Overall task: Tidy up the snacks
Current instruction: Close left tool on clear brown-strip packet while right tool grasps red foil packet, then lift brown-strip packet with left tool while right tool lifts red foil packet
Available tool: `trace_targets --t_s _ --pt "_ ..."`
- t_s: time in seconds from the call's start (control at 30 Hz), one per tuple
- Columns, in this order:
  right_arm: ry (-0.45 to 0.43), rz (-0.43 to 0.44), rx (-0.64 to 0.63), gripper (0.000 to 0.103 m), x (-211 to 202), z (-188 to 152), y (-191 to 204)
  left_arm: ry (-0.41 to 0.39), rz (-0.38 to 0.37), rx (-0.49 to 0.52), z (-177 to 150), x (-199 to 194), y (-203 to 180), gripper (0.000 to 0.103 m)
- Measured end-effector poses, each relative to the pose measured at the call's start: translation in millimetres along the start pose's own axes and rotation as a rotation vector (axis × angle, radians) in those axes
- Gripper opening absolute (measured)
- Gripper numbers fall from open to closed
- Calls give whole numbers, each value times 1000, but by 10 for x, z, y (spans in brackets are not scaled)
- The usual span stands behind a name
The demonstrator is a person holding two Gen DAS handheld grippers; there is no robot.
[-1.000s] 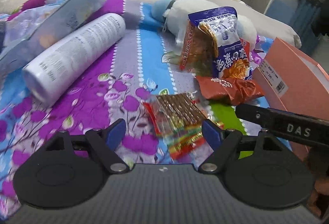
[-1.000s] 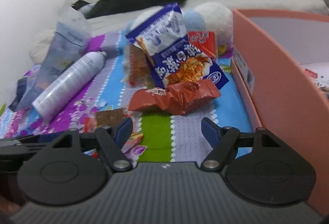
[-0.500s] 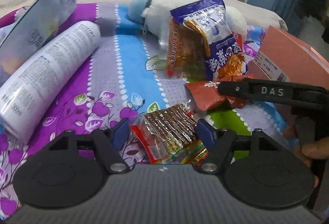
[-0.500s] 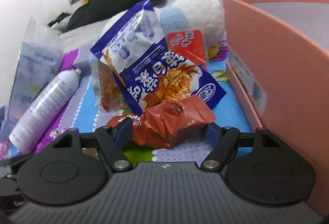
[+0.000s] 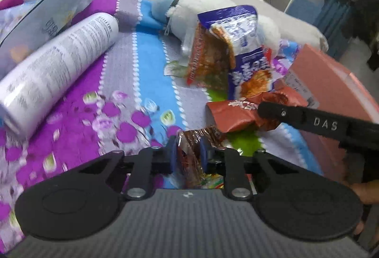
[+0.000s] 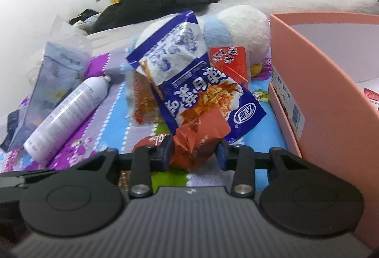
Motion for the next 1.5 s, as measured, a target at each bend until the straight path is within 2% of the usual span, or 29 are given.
trace_targets --t_s 0.13,0.17,0.2,0.63,0.9,1.17,1.23,1.33,1.37,1.4,1.43,1.47,1.5 --pt "-1 -3 -14 36 -230 -63 1 7 3 -51 -174 -158 -81 20" --pt "-2 -5 -17 25 -291 -83 -5 7 2 -67 -212 -207 -90 19" --pt "5 -1 -17 22 -353 -108 -13 5 0 -81 -249 -262 -99 18" --pt "27 13 -31 22 -1132 -497 30 -6 41 -224 -779 -1145 -193 12" --pt "55 0 -30 22 -1629 -848 4 7 72 -255 -1161 -1640 -246 11" --pt "122 -26 -28 24 -1937 -1335 -164 34 108 -288 -1420 -1891 -157 13" --pt "139 -25 -39 25 -1976 -1419 -176 47 144 -305 -1472 -1891 -135 15" --pt "161 -40 -62 27 -2005 -1478 -191 66 185 -287 -1519 -1871 -205 25" --pt "172 -40 -71 29 -2007 -1496 -190 75 196 -289 -1535 -1860 -223 38" --pt "183 -32 -73 30 -2005 -1511 -194 87 211 -301 -1559 -1852 -228 62" --pt "196 -25 -72 33 -2004 -1531 -204 97 229 -319 -1584 -1849 -232 72" --pt "208 -19 -68 44 -2003 -1548 -216 95 243 -332 -1598 -1854 -234 84" --pt "216 -16 -66 58 -2006 -1558 -232 89 254 -341 -1606 -1866 -241 88"
Point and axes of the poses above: each gripper's, at about its wrist camera, not at the fingertips, and x roughly the way its jaws point, y to its left, z to its top, the point moved 7 cm from there along x, roughly the way its jaws point, and after that the axes turned 6 degrees about x, right-handed, at the moved point
